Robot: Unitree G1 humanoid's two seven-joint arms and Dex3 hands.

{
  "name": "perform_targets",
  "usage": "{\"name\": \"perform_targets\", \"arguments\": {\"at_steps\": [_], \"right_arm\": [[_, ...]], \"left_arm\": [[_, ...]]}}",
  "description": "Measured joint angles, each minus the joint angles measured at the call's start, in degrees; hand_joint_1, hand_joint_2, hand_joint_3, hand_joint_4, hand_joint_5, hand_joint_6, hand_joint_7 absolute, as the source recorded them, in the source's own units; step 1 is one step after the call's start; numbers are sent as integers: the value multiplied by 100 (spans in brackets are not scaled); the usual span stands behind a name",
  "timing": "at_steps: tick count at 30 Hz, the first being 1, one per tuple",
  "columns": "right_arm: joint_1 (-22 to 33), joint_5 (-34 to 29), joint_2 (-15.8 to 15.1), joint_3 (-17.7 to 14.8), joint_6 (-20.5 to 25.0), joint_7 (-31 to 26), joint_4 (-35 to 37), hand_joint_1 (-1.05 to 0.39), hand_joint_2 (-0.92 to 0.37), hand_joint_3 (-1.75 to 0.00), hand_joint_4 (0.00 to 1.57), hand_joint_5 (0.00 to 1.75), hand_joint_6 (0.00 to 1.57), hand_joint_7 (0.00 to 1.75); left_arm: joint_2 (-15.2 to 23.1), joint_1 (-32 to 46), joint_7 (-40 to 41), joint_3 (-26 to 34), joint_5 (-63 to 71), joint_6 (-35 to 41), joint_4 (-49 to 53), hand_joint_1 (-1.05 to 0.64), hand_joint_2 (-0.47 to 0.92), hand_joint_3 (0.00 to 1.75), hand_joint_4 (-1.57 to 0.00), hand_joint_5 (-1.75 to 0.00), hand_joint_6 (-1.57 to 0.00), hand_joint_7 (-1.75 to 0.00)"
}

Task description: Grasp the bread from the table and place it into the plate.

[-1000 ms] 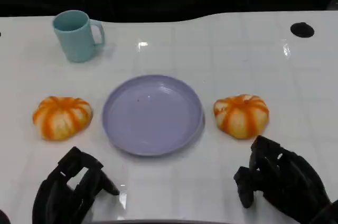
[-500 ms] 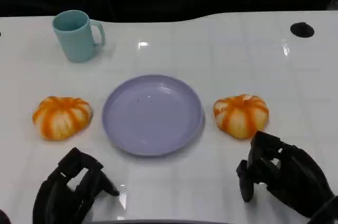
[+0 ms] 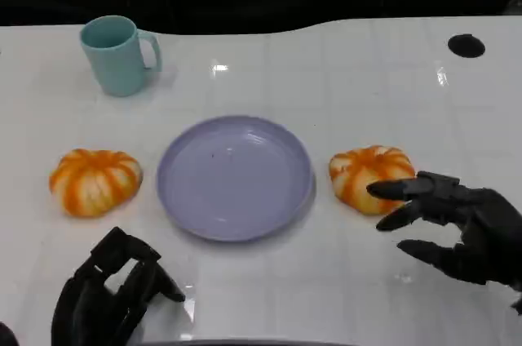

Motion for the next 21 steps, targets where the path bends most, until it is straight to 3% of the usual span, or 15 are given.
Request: {"name": "perform_targets", "arguments": {"at_steps": [7, 8, 10, 14, 17, 21], "right_arm": [[-151, -862, -477, 178, -641, -806, 30, -50, -92, -6, 24, 50, 43, 4], [-158, -889, -489, 196, -669, -859, 35, -51, -92, -5, 22, 39, 39, 2], [-180, -1365, -641, 237, -826, -1172, 42, -52, -92, -2, 23, 24, 36, 0], [-329, -2592, -1095, 259, -1088, -2151, 2, -52, -90, 0, 23, 13, 30, 0], [-438, -3387, -1263, 475, -1056, -2810, -22, -51, -88, 0, 21, 9, 27, 0], [-533, -4161, -1344, 850, -686, -3365, -42, -50, -86, 0, 21, 7, 28, 1]], "left_arm": [[-12, 7, 2, -11, 54, -70, -6, -52, 92, 28, -59, -175, -48, -153], [-13, 7, 2, -12, 56, -78, -6, -52, 92, 28, -59, -175, -48, -153], [-20, 7, 1, -12, 55, -82, -5, -53, 92, 28, -59, -175, -48, -153], [-20, 10, 1, -10, 54, -81, -5, -53, 92, 26, -59, -175, -49, -152], [-19, 7, 1, -8, 45, -64, -2, -52, 92, 26, -59, -175, -49, -151], [-12, 6, 0, 9, 33, -11, -1, -51, 92, 26, -59, -175, -49, -151]]}}
